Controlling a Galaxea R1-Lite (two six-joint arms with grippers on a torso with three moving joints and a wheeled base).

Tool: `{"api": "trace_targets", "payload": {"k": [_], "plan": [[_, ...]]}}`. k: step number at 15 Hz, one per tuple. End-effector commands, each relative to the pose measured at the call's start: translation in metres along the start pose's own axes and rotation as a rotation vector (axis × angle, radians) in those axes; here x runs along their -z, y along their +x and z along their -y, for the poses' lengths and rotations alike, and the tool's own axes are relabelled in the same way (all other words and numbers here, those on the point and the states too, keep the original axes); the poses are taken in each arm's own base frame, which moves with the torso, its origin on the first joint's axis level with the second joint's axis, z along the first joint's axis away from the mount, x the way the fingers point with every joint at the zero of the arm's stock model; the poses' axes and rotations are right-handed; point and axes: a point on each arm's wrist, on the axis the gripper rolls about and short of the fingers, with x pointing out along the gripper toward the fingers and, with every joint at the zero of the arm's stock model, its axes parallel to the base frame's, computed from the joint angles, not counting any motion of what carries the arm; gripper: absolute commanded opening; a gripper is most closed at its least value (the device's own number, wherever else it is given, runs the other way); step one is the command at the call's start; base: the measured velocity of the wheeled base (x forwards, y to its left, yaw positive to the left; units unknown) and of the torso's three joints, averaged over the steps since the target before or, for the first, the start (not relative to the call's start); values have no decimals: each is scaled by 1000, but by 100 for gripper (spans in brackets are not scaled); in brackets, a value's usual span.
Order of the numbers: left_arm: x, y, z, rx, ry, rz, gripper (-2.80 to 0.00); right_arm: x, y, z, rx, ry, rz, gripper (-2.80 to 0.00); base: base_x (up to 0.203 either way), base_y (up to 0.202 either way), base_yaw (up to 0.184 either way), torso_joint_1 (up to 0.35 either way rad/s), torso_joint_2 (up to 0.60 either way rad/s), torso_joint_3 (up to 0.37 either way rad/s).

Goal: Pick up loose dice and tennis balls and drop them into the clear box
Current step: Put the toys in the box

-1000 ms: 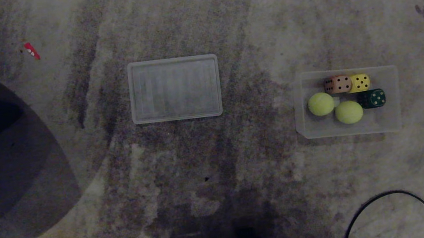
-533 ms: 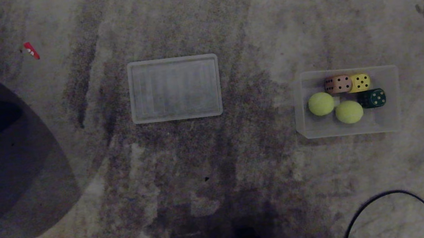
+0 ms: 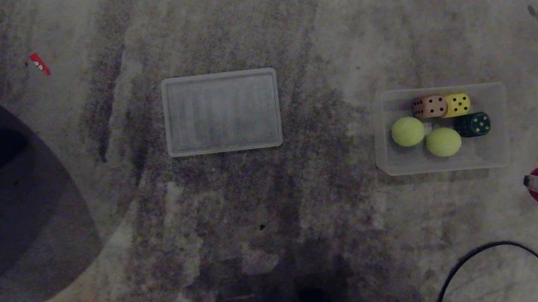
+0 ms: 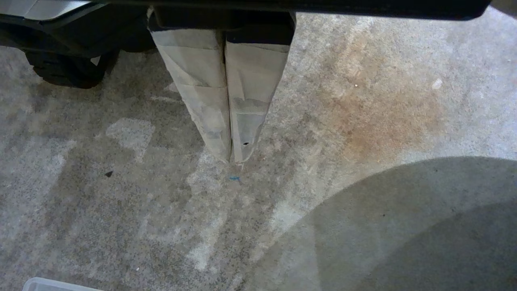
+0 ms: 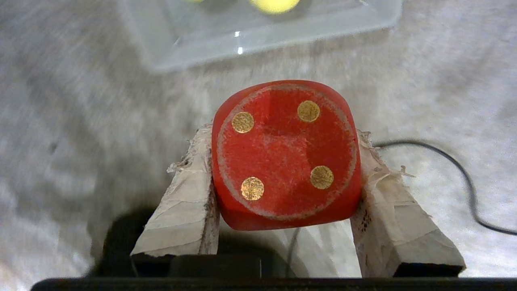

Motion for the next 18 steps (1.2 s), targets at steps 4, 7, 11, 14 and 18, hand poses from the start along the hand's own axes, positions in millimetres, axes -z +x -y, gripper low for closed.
{"api": "trace_targets", "payload": {"k": [4, 7, 11, 14, 18], "plan": [[0, 0, 0, -1, -1, -1, -280, -5, 89, -4, 1, 78, 51, -280, 0, 0, 0, 0, 0, 0], [0, 0, 0, -1, -1, -2, -280, -18, 113, -14, -57, 115, 162, -280, 0, 0, 0, 0, 0, 0], [0, 0, 0, -1, -1, -2, -280, -33, 127, -26, -129, 227, 242, -280, 0, 0, 0, 0, 0, 0], [0, 0, 0, -1, -1, -2, -280, -33, 132, -34, -185, 277, 251, 0, 0, 0, 0, 0, 0, 0], [0, 0, 0, -1, -1, -1, -280, -36, 130, -40, -250, 277, 290, 0, 0, 0, 0, 0, 0, 0]]}}
